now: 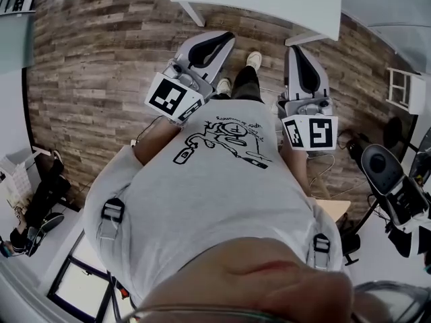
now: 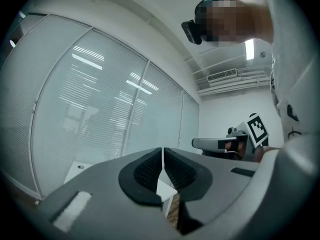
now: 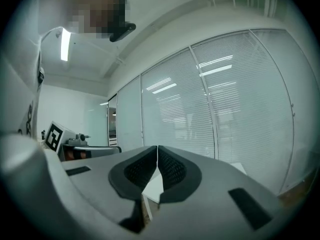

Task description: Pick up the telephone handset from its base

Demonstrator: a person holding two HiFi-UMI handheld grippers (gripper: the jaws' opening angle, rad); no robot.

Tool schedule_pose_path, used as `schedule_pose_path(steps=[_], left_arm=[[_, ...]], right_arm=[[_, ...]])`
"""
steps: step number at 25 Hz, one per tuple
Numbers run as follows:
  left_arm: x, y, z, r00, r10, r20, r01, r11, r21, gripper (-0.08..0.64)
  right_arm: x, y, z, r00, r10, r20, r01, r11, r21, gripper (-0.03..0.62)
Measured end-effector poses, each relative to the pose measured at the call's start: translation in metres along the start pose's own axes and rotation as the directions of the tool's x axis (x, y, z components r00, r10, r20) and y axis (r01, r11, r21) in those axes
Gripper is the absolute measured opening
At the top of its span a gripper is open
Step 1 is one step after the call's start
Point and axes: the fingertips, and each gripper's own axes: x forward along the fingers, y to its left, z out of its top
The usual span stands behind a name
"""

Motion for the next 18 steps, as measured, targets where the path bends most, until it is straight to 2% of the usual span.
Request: schedule_pose_path(steps=[10, 18], left_arm=[[0.114, 0.032, -0.003, 0.999, -0.016, -0.032, 0.016, 1.000, 0.000, 0.012], [0.210, 0.057, 0.003, 0.999, 0.001, -0.051, 0.000, 1.000, 0.015, 0.012]], right_arm=[[0.048, -0.111, 0.006, 0.999, -0.044, 0.012, 0.043, 0.999, 0.019, 0.006], [0.093, -0.198, 0.016, 1.000, -0.022, 0.013, 0.021, 1.000, 0.018, 0.006]])
